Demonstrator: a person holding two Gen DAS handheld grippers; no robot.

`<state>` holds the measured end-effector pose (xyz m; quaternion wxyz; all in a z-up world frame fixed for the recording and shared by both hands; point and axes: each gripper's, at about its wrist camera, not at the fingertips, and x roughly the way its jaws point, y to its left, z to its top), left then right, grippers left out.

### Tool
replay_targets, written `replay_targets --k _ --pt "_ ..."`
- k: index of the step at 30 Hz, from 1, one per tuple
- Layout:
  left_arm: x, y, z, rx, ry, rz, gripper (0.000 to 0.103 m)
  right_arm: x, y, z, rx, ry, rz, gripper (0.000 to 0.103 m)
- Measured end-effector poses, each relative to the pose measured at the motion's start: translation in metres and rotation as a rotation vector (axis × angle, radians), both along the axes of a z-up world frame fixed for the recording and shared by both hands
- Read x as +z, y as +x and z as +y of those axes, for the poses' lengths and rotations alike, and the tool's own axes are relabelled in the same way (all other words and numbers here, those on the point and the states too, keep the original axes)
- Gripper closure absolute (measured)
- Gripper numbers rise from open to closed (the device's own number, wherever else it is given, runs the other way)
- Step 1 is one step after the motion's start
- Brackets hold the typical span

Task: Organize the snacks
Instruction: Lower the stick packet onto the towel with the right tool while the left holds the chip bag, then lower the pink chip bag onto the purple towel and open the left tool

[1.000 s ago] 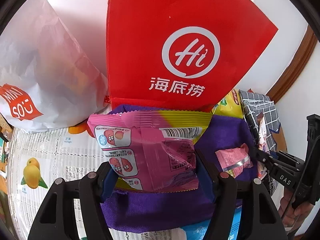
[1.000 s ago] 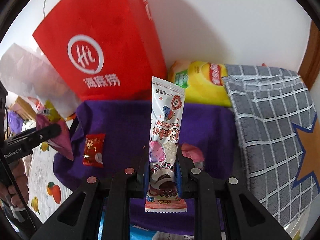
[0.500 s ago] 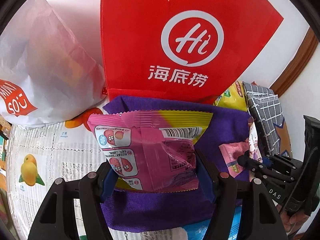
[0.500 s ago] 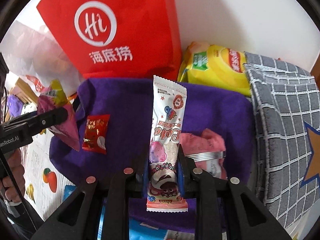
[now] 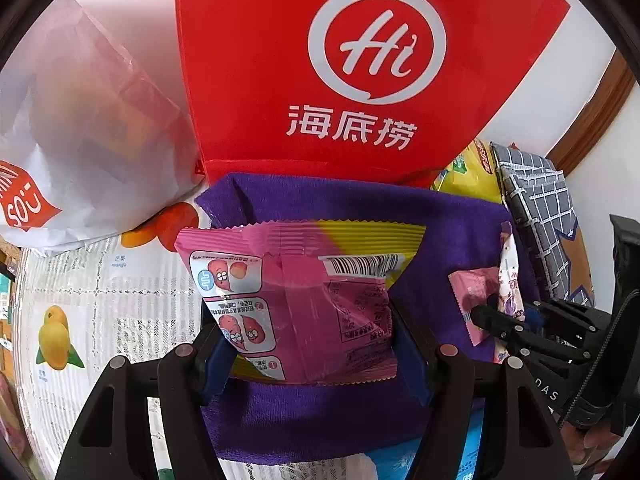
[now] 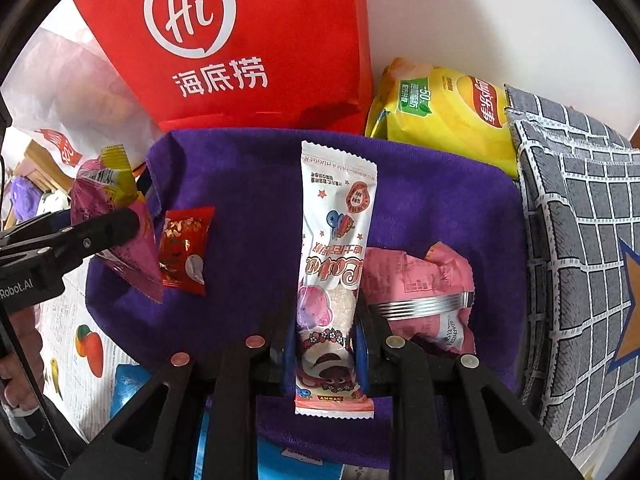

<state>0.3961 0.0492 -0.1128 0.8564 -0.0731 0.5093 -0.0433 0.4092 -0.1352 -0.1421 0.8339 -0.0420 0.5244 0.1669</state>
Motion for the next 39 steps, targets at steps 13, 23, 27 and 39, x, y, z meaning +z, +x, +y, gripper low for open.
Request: replay_targets --k 13,23,27,39 --pt "-0.004 0.0 -0.01 -0.025 0.014 0.021 0.035 0.008 0.001 -0.002 -0.001 0.01 0.0 0.057" --pt "-0.002 -0.002 -0.014 -0.032 0.013 0.025 0.035 0.037 -0.008 -0.016 -0.021 0.02 -0.075 0.049" --pt "-0.002 -0.002 -0.012 -0.031 0.012 0.032 0.035 0.043 -0.009 -0.021 -0.026 0.026 -0.088 0.05" --pt "0.015 -0.01 -0.019 -0.047 0.03 -0.01 0.022 0.054 -0.011 -0.028 -0.058 0.036 -0.123 0.049"
